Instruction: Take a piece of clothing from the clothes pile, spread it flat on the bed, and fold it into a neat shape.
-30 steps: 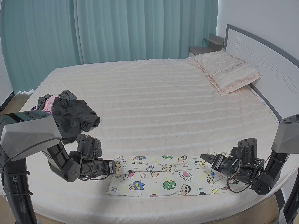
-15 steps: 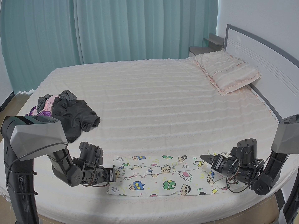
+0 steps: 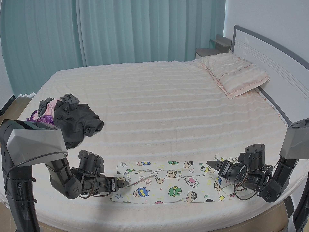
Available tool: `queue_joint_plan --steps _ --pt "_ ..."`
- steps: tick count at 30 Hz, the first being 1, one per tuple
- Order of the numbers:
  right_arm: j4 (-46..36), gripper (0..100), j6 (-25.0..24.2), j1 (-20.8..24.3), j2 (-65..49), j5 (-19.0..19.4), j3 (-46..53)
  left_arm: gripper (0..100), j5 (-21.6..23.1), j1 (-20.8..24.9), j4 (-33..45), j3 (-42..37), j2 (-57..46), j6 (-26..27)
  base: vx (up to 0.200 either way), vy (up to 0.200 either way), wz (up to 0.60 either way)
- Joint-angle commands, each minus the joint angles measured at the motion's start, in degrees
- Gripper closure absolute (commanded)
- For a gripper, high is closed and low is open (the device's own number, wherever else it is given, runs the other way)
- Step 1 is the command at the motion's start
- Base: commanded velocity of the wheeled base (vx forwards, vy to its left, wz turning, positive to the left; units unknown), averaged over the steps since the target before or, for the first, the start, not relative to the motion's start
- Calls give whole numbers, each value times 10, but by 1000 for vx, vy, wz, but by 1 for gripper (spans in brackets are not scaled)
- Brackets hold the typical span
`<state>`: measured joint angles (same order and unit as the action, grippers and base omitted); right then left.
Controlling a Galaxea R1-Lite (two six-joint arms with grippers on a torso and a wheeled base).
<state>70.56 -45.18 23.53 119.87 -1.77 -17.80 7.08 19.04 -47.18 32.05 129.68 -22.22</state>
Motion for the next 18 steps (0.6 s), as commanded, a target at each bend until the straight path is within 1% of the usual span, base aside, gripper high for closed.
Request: queue_joint_plan --steps 1,4,7,9,18 --pt "0 0 0 0 0 0 0 0 3 -12 -11 -21 -48 -4 0 0 0" --pt "0 0 0 0 0 0 0 0 17 -18 -11 -11 -72 -13 0 0 0" --pt "0 0 0 0 0 0 0 0 17 -15 -5 28 -76 -55 0 0 0" --pt "0 0 0 0 0 0 0 0 12 -8 -5 64 -60 -78 0 0 0" --pt "0 0 0 0 0 0 0 0 10 17 -4 79 5 -78 0 0 0"
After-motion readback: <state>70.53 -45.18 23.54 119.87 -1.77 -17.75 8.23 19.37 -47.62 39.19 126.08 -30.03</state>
